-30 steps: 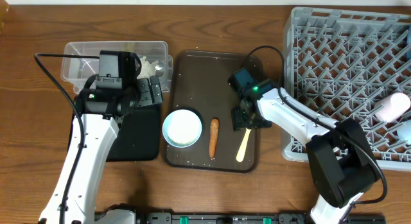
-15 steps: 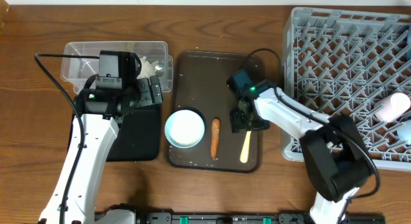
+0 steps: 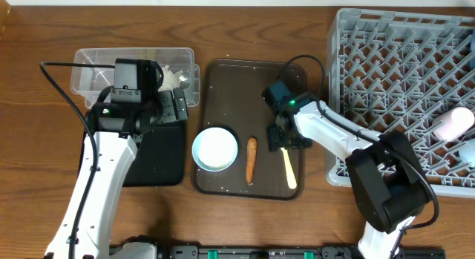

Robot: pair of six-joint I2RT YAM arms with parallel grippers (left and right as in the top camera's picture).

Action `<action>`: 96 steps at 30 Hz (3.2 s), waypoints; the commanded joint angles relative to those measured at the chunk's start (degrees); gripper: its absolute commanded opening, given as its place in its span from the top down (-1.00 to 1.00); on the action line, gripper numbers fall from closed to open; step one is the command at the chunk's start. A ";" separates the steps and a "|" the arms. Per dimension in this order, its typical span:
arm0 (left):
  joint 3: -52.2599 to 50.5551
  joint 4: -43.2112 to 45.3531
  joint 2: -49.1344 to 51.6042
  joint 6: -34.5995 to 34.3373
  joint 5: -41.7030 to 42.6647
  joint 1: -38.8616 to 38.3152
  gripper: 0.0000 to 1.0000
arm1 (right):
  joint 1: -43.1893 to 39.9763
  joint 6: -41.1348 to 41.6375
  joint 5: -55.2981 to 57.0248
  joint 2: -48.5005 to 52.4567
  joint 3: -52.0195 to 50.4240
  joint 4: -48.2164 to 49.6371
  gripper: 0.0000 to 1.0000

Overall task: Sort waste into correct bins and load items into the dishwasher rack
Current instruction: 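Move right gripper to yellow spoon on tray and grasp it, then carry yellow spoon with right gripper and drop into dish rack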

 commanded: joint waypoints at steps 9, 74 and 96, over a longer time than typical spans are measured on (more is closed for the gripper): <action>-0.13 -0.28 0.24 0.55 -0.87 0.31 -0.97 | -0.59 -9.31 0.39 1.68 -0.83 1.68 -0.27; -0.13 -0.26 0.24 0.55 -0.87 0.31 -0.97 | -1.55 -8.76 -6.45 -3.67 6.56 -6.58 0.52; -0.13 -0.44 0.24 0.55 -0.87 0.31 -0.97 | -29.62 -22.03 -6.03 -10.93 20.98 -21.03 0.56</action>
